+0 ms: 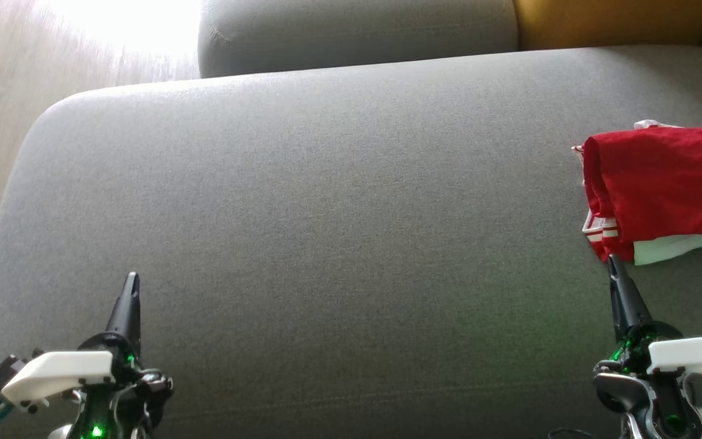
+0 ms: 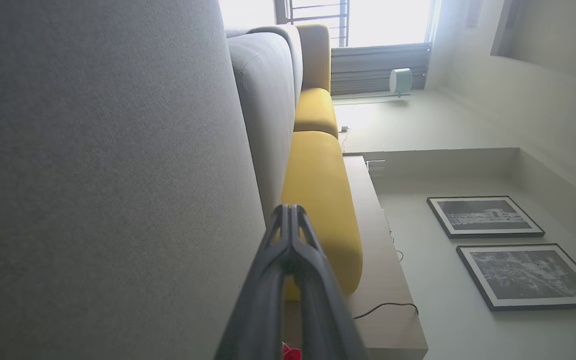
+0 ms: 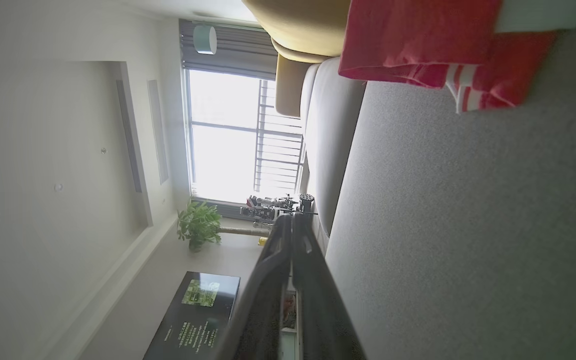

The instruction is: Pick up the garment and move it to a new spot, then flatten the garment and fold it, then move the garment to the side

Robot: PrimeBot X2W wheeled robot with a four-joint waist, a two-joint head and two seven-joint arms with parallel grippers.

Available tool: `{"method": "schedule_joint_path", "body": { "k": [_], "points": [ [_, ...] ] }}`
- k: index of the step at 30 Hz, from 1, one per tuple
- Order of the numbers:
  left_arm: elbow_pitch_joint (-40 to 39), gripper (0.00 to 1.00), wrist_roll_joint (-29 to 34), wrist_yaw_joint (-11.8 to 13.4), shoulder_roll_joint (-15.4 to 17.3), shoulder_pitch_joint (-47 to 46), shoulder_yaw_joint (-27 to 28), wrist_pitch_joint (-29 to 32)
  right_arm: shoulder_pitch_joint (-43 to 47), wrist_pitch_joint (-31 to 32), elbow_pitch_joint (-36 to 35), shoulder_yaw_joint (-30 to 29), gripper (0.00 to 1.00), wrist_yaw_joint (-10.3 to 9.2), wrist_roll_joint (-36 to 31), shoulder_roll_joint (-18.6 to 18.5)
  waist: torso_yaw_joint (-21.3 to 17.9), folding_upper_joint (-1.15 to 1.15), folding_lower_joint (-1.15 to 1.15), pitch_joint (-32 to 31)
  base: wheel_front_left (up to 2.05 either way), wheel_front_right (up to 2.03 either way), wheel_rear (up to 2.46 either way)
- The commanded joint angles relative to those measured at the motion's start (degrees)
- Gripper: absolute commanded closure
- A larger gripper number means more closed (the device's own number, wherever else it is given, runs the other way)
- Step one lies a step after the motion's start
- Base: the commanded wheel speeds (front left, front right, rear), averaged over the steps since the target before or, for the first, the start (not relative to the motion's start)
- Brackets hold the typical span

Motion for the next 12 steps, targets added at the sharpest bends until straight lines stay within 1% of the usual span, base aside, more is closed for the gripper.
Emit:
{"method": "schedule_joint_path", "body": {
  "k": [1,7,12],
  "points": [
    [-1.47,1.00,-1.27,-0.73,0.92,-3.56,2.50,0.60,-3.16,0.80,-2.34,0.87,1.00,-0.01,1.38,-0.39,-0.02,0.00,0.00,-0.02,0.00,0.00,0.00],
    [-1.09,1.00,-4.70,-1.32,0.88,-4.08,3.28,1.65,-3.22,1.80,-2.51,0.81,1.00,-0.01,5.13,-0.39,-0.15,0.00,0.00,-0.16,0.00,0.00,0.00],
    [-1.07,1.00,-4.74,-1.34,0.79,-4.11,3.43,1.79,-3.22,1.84,-2.52,0.80,1.00,-0.01,5.28,-0.39,-0.15,0.00,0.00,-0.16,0.00,0.00,0.00]
  ]
}}
